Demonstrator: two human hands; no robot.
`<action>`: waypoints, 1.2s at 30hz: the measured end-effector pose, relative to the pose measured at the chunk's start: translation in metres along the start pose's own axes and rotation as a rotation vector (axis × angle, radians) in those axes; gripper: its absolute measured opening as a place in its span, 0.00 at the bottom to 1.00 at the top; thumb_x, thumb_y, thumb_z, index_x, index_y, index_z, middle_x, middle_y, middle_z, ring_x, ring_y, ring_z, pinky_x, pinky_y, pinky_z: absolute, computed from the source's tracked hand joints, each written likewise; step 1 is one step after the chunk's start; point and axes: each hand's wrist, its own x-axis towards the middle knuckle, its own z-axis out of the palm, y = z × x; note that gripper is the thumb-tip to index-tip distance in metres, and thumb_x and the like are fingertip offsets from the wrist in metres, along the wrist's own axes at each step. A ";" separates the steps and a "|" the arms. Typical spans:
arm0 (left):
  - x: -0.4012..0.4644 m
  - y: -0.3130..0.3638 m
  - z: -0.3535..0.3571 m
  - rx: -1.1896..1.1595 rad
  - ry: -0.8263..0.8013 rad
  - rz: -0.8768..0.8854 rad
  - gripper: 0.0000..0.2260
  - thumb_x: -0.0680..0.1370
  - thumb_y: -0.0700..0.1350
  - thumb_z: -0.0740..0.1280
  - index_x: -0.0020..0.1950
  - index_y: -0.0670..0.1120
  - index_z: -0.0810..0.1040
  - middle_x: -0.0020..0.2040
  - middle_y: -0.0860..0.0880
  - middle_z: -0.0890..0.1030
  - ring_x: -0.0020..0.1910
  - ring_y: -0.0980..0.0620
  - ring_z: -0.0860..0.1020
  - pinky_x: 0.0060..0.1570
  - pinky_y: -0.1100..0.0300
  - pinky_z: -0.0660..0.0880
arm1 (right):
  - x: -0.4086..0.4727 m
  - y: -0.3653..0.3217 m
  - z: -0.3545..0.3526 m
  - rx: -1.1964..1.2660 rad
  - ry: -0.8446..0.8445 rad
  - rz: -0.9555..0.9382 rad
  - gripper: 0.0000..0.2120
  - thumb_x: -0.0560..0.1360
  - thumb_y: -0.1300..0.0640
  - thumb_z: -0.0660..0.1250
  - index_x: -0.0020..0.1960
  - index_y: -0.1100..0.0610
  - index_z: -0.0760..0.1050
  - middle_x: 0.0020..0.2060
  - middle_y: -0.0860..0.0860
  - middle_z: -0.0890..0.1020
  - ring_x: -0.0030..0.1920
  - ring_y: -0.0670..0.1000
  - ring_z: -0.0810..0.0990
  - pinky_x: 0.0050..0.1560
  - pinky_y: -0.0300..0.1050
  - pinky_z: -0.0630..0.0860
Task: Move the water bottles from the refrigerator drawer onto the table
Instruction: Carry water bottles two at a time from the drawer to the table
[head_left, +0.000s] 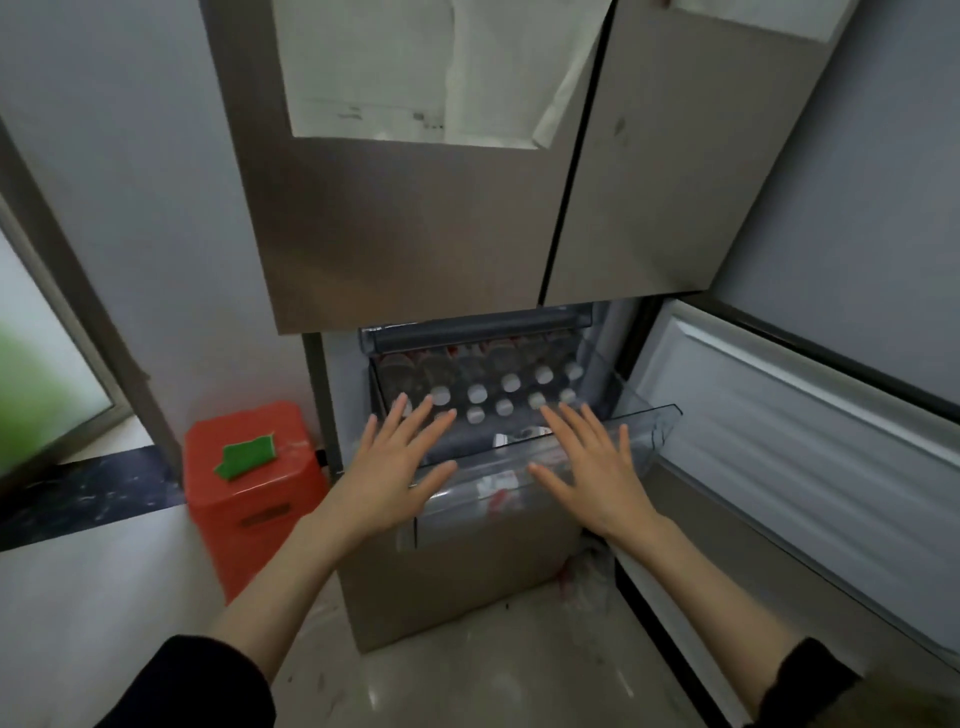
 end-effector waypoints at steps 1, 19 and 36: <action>0.010 -0.001 0.005 -0.021 -0.021 -0.008 0.26 0.79 0.60 0.52 0.75 0.59 0.47 0.77 0.55 0.43 0.74 0.54 0.35 0.72 0.50 0.36 | 0.008 0.010 0.004 0.016 -0.010 0.005 0.33 0.76 0.36 0.53 0.76 0.44 0.46 0.77 0.46 0.49 0.76 0.49 0.42 0.71 0.60 0.36; 0.171 -0.033 0.083 -0.510 -0.555 -0.432 0.19 0.76 0.47 0.67 0.66 0.47 0.72 0.62 0.47 0.78 0.58 0.56 0.76 0.56 0.71 0.70 | 0.199 0.136 0.068 0.218 -0.599 -0.182 0.19 0.75 0.50 0.66 0.65 0.50 0.73 0.62 0.52 0.77 0.61 0.54 0.75 0.61 0.48 0.71; 0.193 -0.039 0.142 -0.334 -1.111 -0.419 0.28 0.73 0.54 0.69 0.70 0.53 0.66 0.66 0.51 0.69 0.61 0.51 0.69 0.59 0.60 0.66 | 0.228 0.146 0.127 0.214 -1.089 -0.209 0.29 0.67 0.49 0.74 0.65 0.52 0.68 0.58 0.50 0.77 0.49 0.48 0.76 0.44 0.38 0.73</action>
